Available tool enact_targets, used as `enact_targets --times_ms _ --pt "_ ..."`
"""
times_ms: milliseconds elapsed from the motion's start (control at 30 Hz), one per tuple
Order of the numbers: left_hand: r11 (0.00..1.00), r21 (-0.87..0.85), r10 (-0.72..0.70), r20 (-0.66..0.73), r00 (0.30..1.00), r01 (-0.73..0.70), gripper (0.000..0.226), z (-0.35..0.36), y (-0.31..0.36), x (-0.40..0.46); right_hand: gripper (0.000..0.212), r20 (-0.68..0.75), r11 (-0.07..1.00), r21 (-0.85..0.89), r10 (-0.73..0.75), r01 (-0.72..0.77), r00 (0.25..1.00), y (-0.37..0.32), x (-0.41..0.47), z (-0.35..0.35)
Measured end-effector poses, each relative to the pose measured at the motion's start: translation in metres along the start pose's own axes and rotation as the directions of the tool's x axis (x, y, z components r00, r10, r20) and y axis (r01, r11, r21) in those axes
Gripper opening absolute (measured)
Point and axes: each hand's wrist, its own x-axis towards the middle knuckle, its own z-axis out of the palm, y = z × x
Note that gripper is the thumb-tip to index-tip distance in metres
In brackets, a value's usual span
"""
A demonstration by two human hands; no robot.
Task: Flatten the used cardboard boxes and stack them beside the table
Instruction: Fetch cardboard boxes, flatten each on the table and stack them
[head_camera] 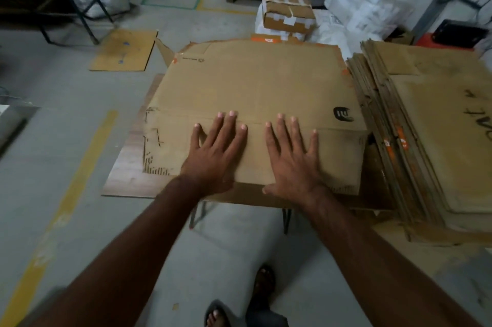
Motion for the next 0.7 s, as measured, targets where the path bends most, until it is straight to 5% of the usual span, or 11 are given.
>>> enact_targets --times_ms 200,300,467,600,700 --pt "0.991 -0.081 0.120 0.158 0.980 -0.108 0.108 -0.052 -0.017 -0.005 0.119 0.172 0.989 0.117 -0.115 0.095 0.978 0.007 -0.017 -0.056" --pt "0.968 -0.224 0.159 0.190 0.969 -0.115 0.072 -0.085 -0.023 -0.009 0.091 0.208 0.979 0.156 -0.163 0.132 0.964 0.021 -0.018 -0.089" --pt "0.930 -0.332 0.116 -0.143 0.983 -0.158 0.027 -0.131 -0.032 -0.012 0.047 0.021 0.964 0.248 -0.103 0.094 0.994 0.040 -0.010 -0.143" --pt "0.995 -0.101 -0.033 -0.471 0.881 -0.017 0.052 -0.119 -0.029 0.009 0.038 -0.114 0.950 0.292 -0.077 0.107 0.991 0.052 0.018 -0.160" --pt "0.994 -0.097 -0.084 -0.493 0.866 0.041 0.091 -0.100 -0.024 0.025 0.047 -0.170 0.950 0.297 -0.043 0.093 0.984 0.065 0.057 -0.159"
